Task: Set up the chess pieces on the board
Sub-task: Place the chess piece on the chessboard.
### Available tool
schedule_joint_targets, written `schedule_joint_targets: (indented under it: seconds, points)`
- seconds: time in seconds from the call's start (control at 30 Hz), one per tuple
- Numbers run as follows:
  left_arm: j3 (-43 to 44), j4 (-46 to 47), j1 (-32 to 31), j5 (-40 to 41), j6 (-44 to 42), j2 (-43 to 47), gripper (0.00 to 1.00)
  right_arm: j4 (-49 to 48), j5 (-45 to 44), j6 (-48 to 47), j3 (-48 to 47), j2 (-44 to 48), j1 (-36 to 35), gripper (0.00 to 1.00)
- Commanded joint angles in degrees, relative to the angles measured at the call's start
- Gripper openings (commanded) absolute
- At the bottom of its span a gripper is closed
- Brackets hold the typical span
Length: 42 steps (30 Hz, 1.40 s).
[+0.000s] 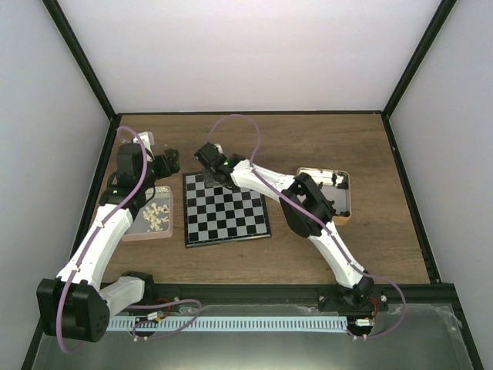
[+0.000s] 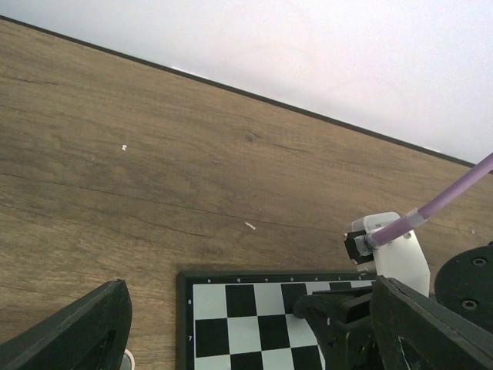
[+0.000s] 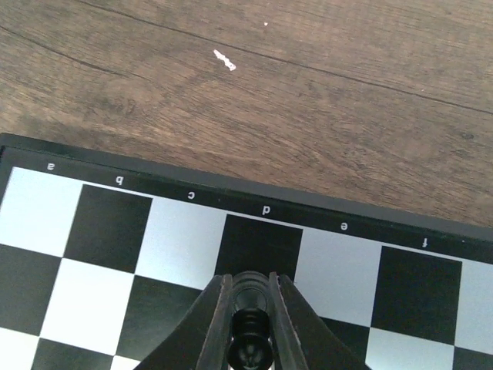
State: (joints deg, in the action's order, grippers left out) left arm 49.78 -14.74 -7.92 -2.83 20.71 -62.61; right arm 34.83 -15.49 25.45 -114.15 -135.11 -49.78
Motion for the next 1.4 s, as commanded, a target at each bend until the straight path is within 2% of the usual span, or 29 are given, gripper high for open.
schedule_joint_targets:
  seconds: [0.0,0.1,0.43,0.6,0.97,1.17,1.27,1.37]
  points:
    - [-0.4,0.6,-0.1,0.2,-0.6,0.5,0.87,0.5,-1.2,-1.0,-3.3,-2.6,0.6,0.15]
    - [-0.5,0.7,-0.1,0.1,-0.6,0.5,0.87,1.1,-1.2,-1.3,-5.0,-3.3,0.7,0.18]
    - [-0.4,0.8,-0.2,0.2,-0.6,0.4,0.87,2.3,-0.3,-0.2,-9.3,-0.7,1.0,0.46]
    - [-0.3,0.7,-0.2,0.3,-0.6,0.4,0.87,2.5,-0.1,0.3,-9.3,1.2,1.0,0.5]
    - [-0.3,0.5,-0.2,0.4,-0.6,0.5,0.87,3.6,2.7,1.3,-3.6,0.5,1.0,0.43]
    - [-0.4,0.5,-0.2,0.5,-0.5,0.4,0.87,3.6,2.4,0.9,-2.2,-0.3,1.0,0.3]
    - [-0.4,0.5,-0.2,0.4,-0.6,0.4,0.87,2.7,1.6,0.8,-2.1,-0.6,1.0,0.19]
    - [-0.4,0.5,-0.2,0.5,-0.6,0.4,0.87,1.6,1.1,0.1,-2.4,-1.1,1.0,0.16]
